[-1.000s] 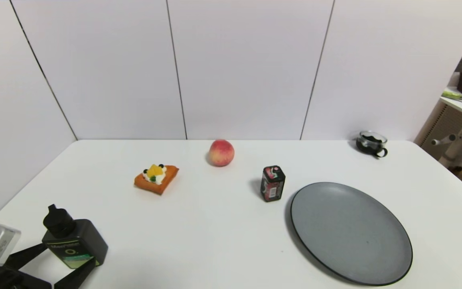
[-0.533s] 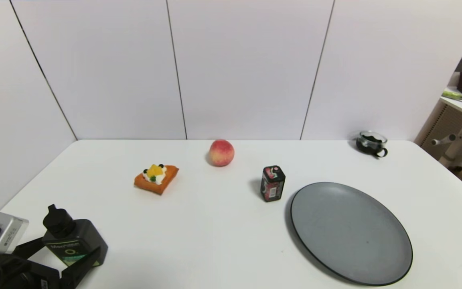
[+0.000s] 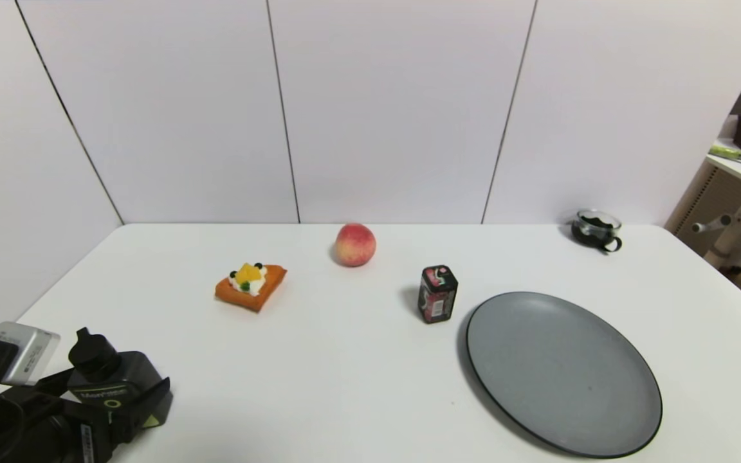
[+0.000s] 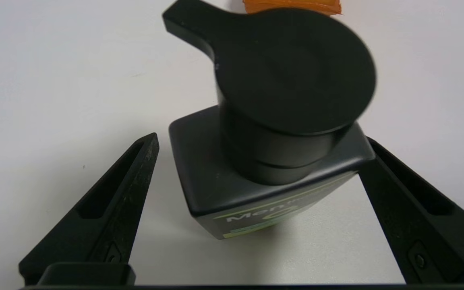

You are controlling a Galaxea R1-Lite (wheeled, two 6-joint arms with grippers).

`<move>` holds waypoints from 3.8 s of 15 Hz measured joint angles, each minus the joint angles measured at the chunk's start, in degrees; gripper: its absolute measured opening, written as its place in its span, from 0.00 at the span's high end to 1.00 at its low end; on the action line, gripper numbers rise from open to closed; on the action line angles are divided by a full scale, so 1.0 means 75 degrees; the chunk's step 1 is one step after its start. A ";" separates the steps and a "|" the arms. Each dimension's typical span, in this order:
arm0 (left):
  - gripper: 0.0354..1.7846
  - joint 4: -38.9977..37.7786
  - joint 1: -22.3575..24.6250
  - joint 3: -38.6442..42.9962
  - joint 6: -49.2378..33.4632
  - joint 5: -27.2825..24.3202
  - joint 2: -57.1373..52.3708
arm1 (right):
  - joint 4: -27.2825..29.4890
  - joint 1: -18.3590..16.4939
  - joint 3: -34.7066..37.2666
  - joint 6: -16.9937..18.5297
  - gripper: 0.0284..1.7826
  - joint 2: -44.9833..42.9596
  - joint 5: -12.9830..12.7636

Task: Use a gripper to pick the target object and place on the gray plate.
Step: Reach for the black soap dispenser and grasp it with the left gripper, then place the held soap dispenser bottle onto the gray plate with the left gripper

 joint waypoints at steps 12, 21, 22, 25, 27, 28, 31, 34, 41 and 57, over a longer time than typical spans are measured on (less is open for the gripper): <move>0.06 -0.0166 0.0000 0.0024 -0.0070 0.0369 0.0137 | -0.0003 0.0000 0.0000 0.0000 0.04 0.0000 0.0000; 0.38 -0.0280 0.0000 0.0021 -0.0055 0.0369 0.0176 | 0.0000 0.0000 0.0000 0.0000 0.04 0.0000 -0.0007; 0.38 -0.0280 0.0000 0.0021 -0.0059 0.0369 0.0176 | 0.0000 0.0000 0.0000 0.0003 0.04 0.0000 0.0000; 0.38 -0.0289 0.0000 0.0024 -0.0059 0.0369 0.0169 | -0.0003 0.0000 0.0000 0.0000 0.04 0.0000 -0.0003; 0.38 -0.0301 0.0000 0.0024 -0.0059 0.0369 0.0166 | 0.0000 0.0000 0.0000 0.0000 0.04 0.0000 -0.0003; 0.38 -0.0297 0.0000 -0.0015 -0.0059 0.0369 0.0161 | 0.0000 0.0000 0.0000 0.0000 0.04 0.0000 -0.0003; 0.38 -0.0206 0.0000 -0.0411 -0.0011 0.0358 0.0161 | -0.0003 0.0000 0.0000 0.0000 0.04 0.0000 -0.0003; 0.38 0.0187 -0.0023 -0.1172 0.0172 0.0215 0.0213 | -0.0003 0.0000 0.0000 0.0000 0.04 0.0000 0.0000; 0.38 0.1970 -0.1200 -0.3625 0.0429 -0.0299 0.0702 | 0.0000 0.0000 0.0000 0.0000 0.04 0.0000 0.0000; 0.39 0.3459 -0.5980 -0.8460 0.0580 -0.0302 0.4304 | 0.0000 0.0000 0.0000 -0.0002 0.04 0.0000 0.0000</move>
